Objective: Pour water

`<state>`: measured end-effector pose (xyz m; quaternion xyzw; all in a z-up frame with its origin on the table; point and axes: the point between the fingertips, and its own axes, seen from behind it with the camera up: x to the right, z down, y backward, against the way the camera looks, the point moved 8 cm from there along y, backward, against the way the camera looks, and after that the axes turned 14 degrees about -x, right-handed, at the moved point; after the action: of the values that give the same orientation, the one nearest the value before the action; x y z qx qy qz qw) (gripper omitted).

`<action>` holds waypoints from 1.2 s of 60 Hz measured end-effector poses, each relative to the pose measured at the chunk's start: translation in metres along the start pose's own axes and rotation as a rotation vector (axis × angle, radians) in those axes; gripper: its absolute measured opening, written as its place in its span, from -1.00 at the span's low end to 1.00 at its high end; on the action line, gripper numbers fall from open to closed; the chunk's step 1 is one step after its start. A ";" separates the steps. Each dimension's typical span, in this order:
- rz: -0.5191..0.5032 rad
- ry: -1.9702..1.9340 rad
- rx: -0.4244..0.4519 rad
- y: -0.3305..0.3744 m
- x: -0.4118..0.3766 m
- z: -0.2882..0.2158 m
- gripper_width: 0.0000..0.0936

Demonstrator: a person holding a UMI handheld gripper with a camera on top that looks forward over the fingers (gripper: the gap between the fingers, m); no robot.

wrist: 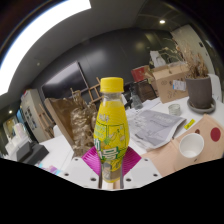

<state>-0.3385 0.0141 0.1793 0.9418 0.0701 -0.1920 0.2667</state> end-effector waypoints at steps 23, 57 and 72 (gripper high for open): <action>-0.558 -1.105 0.000 0.013 0.032 -0.028 -0.51; -0.619 -1.240 -0.052 0.027 0.049 -0.032 -0.51; -0.367 -0.582 0.044 0.102 0.055 -0.123 -0.50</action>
<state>-0.2239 -0.0052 0.3020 0.8248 0.1553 -0.4988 0.2162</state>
